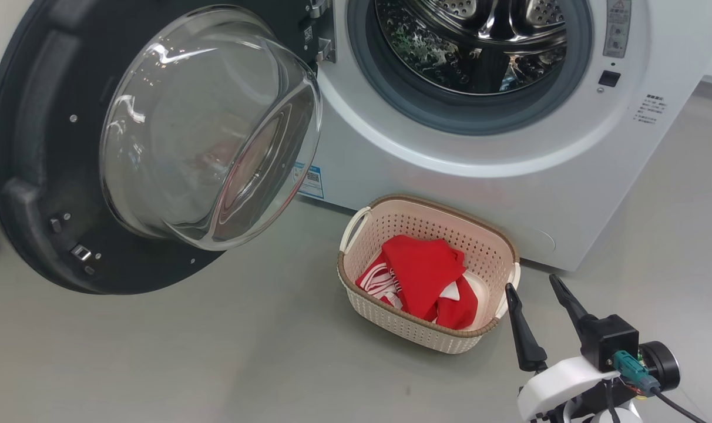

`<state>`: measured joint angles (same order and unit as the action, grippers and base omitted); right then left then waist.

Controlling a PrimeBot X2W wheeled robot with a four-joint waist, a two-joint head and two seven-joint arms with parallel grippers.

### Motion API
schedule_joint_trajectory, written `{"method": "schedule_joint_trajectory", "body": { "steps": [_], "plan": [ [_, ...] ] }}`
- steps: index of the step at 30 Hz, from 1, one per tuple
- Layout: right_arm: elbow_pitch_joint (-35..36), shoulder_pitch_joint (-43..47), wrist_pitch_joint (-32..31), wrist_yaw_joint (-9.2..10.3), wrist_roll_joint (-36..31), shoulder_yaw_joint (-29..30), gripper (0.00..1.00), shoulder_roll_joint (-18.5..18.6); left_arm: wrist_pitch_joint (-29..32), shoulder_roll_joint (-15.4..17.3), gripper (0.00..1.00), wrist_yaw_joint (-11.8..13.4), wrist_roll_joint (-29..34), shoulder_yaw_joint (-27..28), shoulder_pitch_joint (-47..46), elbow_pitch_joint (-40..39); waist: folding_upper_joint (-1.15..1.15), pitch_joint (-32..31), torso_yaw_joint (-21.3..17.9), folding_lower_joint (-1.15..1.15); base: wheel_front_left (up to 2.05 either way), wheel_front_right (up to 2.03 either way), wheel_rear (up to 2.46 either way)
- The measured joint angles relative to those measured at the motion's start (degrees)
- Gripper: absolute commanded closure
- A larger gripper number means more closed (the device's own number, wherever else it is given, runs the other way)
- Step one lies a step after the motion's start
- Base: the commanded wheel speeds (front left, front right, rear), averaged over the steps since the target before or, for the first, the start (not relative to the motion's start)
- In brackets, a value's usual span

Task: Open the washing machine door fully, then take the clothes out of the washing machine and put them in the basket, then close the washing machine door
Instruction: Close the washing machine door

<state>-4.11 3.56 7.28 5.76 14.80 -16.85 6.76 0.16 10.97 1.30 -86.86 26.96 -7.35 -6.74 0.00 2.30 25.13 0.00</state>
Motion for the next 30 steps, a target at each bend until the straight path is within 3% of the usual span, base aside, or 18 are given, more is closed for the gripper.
{"method": "schedule_joint_trajectory", "body": {
  "steps": [7,18,30],
  "plan": [
    [0.7,-1.2,-0.4,0.00,-0.4,0.0,0.00,0.6,3.7,4.5,1.00,4.4,-4.9,3.2,-6.3,10.8,0.00,1.6,-1.8,0.00,0.00,0.00,0.00],
    [1.4,-2.7,-0.9,-0.15,-0.8,-0.3,0.00,1.1,10.5,8.8,1.00,5.3,-5.9,-0.7,-10.6,23.7,0.00,4.0,-4.9,0.00,0.00,0.00,0.00],
    [1.6,-3.6,-1.0,-0.15,-0.8,1.4,0.00,2.1,13.2,8.8,1.00,5.5,-4.4,-6.0,-14.4,33.5,0.00,5.5,-6.6,0.00,0.00,0.00,0.00]
  ]
}}
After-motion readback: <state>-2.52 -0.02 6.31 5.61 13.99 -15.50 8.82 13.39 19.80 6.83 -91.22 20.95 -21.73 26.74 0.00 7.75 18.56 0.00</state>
